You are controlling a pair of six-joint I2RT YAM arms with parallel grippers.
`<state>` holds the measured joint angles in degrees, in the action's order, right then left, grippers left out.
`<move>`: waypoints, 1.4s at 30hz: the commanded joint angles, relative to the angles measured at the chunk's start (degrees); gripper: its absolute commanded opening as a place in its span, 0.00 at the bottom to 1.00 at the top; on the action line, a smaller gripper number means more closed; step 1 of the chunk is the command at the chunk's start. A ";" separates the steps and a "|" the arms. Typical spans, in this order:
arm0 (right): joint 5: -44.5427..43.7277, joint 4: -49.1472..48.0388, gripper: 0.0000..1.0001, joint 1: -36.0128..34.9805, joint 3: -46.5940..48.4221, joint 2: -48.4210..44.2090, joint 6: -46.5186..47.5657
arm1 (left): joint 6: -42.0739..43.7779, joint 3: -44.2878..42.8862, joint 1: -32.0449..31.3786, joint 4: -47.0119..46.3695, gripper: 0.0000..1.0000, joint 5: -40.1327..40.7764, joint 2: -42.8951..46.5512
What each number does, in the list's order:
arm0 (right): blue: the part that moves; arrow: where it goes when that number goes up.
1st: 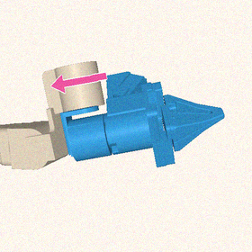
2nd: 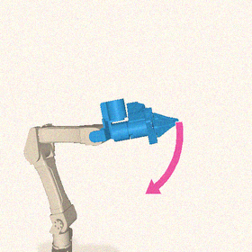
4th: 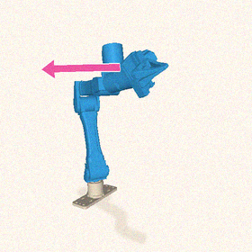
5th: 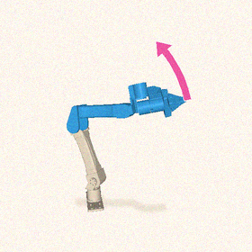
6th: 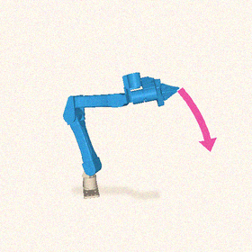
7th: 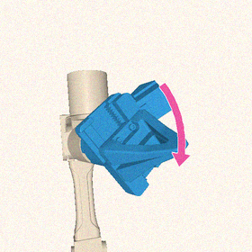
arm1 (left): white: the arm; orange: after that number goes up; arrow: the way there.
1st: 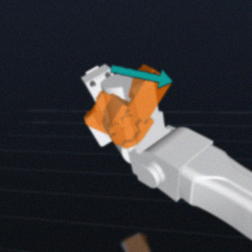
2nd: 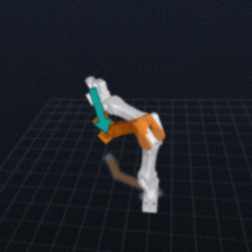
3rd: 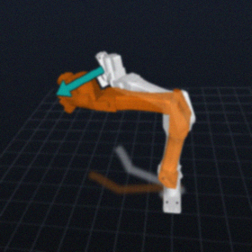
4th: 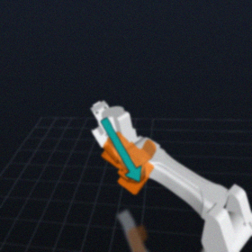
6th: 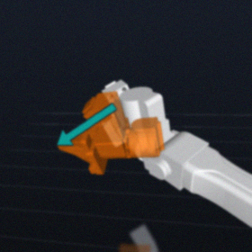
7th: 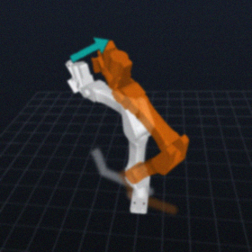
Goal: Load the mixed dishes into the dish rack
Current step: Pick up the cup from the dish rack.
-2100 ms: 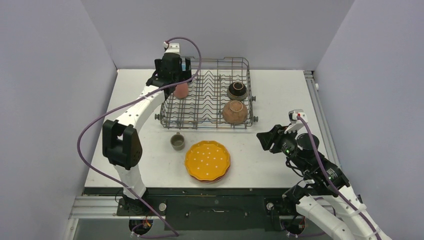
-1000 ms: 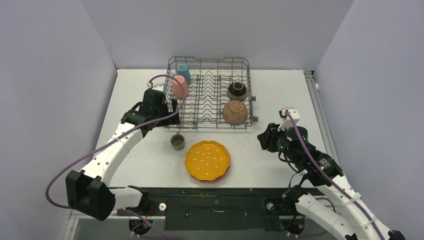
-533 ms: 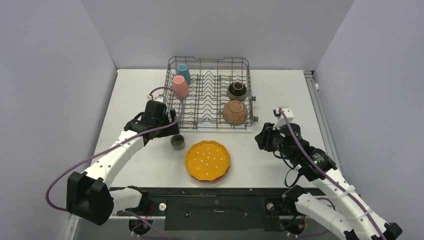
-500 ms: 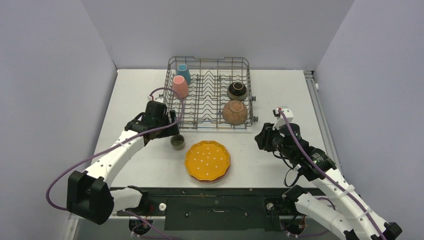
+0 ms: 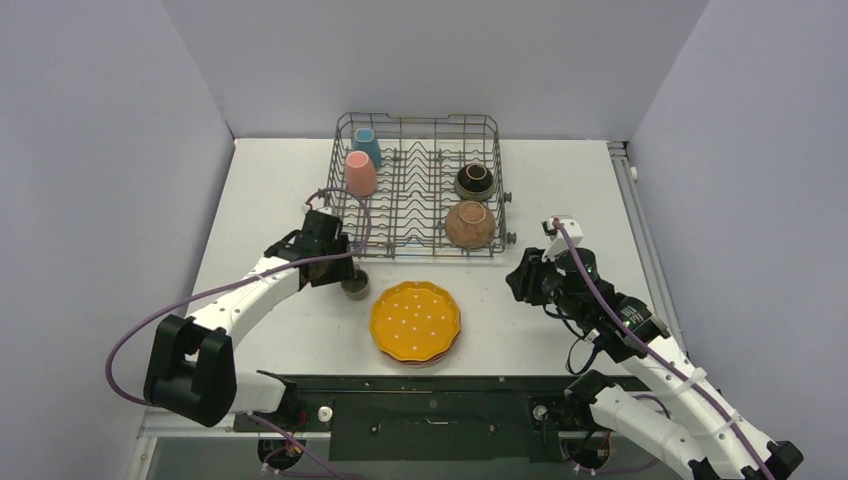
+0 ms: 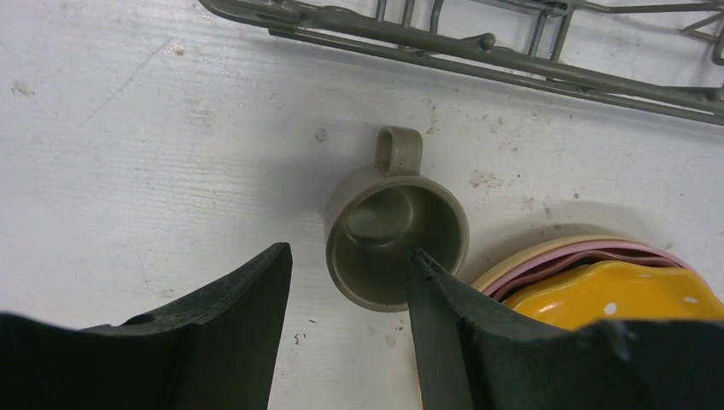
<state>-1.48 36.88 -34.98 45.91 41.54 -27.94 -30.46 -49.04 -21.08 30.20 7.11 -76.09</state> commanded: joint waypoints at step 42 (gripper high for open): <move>2.35 -6.16 0.34 -4.37 -0.18 4.05 -0.72 | 1.71 -4.81 -1.80 5.13 0.00 -5.13 5.93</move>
<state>-0.60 33.91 -38.74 45.19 46.19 -27.94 -29.23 -50.41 -22.46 34.92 7.07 -73.95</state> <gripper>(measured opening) 0.340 0.034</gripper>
